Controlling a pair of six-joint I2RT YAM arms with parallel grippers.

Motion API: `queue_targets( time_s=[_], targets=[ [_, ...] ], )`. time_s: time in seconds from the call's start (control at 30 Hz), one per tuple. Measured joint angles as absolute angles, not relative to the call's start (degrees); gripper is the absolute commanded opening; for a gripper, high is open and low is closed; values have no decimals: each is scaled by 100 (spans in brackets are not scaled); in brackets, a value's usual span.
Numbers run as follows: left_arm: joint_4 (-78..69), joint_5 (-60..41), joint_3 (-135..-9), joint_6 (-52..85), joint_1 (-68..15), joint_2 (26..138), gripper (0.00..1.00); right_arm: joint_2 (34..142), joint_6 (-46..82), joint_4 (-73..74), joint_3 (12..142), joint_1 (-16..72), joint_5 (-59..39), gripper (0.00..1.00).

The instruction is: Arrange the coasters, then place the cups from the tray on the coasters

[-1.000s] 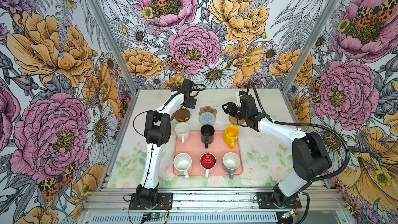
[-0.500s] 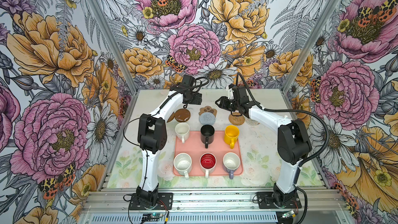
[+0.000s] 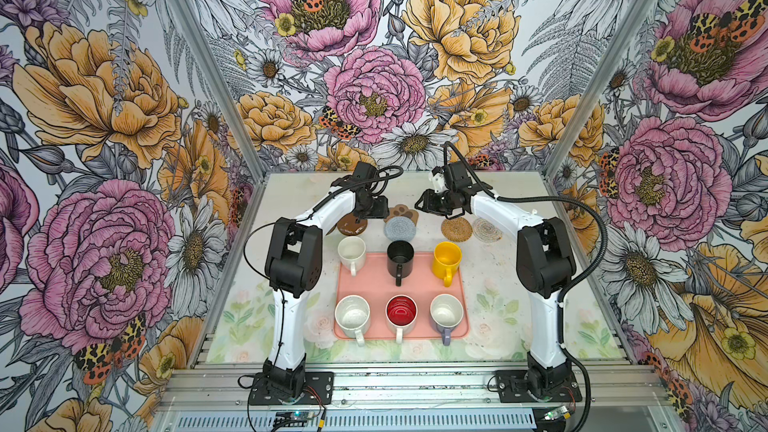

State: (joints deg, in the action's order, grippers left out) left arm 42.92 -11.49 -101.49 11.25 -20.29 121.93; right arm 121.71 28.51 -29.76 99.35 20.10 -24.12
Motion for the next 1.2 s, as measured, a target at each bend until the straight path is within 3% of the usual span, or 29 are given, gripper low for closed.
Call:
queue_targets(
  time_s=[0.43, 1.2],
  targets=[
    [4075, -1179, -10075, 1319, -2051, 12556, 52, 12829, 2386, -3774, 10405, 1793, -2884, 46],
    [4042, -1275, -10064, 1358, -2191, 12831, 49, 13568, 2134, -4174, 10803, 1844, -3487, 43]
  ],
)
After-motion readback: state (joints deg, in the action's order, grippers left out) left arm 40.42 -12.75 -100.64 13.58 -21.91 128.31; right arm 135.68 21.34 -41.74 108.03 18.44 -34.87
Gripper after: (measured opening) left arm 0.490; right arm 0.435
